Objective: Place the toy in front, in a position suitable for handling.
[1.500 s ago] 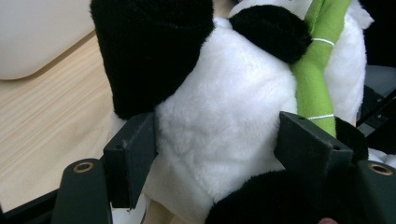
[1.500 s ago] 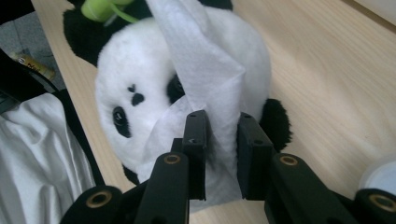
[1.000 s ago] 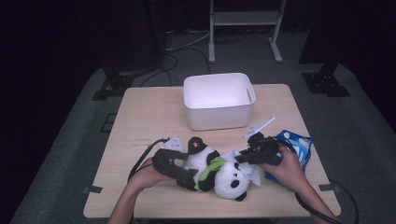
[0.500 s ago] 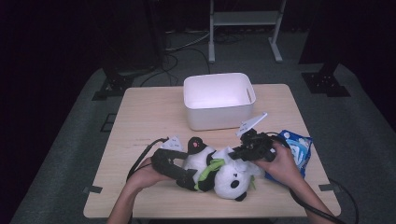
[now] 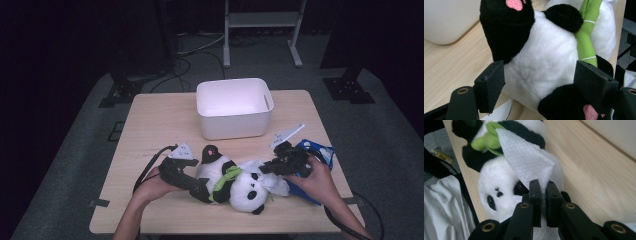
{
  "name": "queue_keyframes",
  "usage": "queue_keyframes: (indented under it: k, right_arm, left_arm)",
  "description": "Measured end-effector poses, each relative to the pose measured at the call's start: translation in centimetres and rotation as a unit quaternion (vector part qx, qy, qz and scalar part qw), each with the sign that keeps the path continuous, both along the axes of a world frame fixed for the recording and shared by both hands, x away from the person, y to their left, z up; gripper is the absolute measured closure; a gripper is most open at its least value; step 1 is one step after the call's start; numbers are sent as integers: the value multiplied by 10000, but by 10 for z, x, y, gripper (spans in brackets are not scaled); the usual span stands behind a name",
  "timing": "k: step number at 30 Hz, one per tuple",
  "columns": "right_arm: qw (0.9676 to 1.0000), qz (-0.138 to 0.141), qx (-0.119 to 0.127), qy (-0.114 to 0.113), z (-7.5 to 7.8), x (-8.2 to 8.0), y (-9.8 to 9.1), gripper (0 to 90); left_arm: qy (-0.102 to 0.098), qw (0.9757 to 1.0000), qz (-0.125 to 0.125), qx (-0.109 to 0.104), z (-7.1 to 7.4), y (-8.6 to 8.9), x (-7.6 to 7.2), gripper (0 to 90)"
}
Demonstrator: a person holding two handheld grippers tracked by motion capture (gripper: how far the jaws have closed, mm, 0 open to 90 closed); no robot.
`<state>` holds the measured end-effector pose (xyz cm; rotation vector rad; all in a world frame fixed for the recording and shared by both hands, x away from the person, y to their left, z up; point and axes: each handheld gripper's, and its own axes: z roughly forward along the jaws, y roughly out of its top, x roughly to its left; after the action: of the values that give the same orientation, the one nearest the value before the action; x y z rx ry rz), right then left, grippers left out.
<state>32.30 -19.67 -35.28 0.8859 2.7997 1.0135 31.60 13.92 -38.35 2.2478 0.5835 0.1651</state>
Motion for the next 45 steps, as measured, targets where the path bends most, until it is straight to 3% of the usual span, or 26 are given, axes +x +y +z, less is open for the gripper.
queue_keyframes:
  k: [5, 7, 12, 16, 21, 27, 32, 38, 45]
  right_arm:
    - [9995, 261, 85, -125, 15, -1, 21, 850]
    - [9989, 425, 94, -185, 22, -2, 38, 850]
    - [9973, 694, 49, -246, 30, -1, 62, 849]
    - [9952, 953, -103, -204, 25, 5, 92, 848]
    - [9937, 1075, -301, -58, 9, 9, 110, 848]
    - [9941, 1032, -330, 4, 2, 12, 105, 848]
    - [9936, 964, -588, 22, -7, 6, 90, 837]
    - [9943, 949, -492, 56, -9, 0, 78, 835]
    - [9936, 997, -518, 74, -7, -3, 78, 834]
  left_arm:
    - [-79, 9999, -27, -72, 4, -1, -2, 237]
    - [-107, 9999, -43, -120, 6, -2, -4, 238]
    - [-110, 9998, -83, -158, 8, -2, -5, 238]
    - [-28, 9998, -175, -109, 5, -2, -5, 237]
    - [-44, 9998, -136, -167, 7, 4, -4, 238]
    - [-54, 9995, -59, -304, 9, 9, -3, 241]
    - [-146, 9992, 104, -358, 15, 19, -3, 241]
    - [-145, 9990, 235, -342, 12, 23, 0, 241]
    - [30, 9996, 74, -270, 3, 15, 1, 247]
